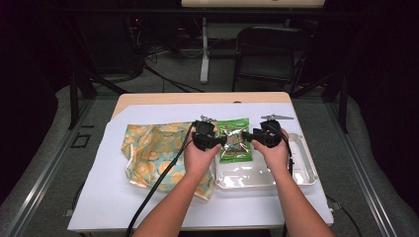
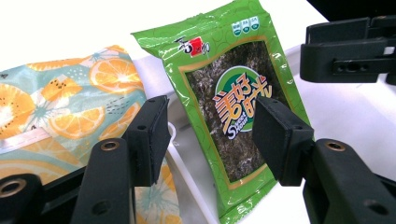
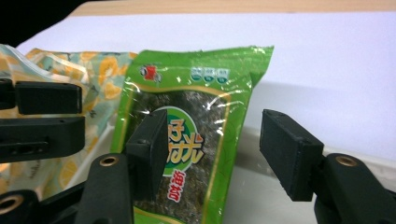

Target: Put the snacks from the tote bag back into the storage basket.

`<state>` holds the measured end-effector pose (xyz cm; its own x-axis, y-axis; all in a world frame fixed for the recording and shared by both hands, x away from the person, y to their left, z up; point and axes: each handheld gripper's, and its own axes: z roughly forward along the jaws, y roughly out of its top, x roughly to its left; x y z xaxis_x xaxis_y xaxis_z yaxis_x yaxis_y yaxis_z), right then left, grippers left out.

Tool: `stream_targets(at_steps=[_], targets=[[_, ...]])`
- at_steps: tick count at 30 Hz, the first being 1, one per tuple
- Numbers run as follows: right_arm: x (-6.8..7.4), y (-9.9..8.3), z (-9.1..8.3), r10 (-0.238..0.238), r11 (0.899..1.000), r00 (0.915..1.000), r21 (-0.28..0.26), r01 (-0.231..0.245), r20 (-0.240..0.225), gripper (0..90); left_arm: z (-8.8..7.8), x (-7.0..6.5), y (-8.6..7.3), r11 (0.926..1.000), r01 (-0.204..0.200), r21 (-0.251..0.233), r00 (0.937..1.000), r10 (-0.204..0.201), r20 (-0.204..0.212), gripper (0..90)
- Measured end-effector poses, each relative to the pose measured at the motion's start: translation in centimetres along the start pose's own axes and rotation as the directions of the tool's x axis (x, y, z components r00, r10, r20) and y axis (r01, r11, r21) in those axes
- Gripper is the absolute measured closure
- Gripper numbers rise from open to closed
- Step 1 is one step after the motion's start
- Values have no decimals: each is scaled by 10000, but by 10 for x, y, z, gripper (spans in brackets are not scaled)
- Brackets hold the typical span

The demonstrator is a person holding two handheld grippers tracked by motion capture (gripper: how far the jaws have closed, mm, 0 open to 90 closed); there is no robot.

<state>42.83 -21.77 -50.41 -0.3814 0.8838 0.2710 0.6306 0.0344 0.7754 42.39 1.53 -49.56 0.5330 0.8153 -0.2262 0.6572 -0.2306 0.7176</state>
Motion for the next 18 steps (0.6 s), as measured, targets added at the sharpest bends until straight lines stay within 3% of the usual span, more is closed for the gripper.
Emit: stream_targets(at_steps=[8,18], targets=[[11,6,-10,-337,9990,9994,-282,334,-115,422,-9,-2,2,9998,-54,-193,9999,56,91,463],[24,12,-21,-751,9953,9967,-632,729,-323,423,-32,-2,6,9976,-372,-589,9991,383,189,462]])
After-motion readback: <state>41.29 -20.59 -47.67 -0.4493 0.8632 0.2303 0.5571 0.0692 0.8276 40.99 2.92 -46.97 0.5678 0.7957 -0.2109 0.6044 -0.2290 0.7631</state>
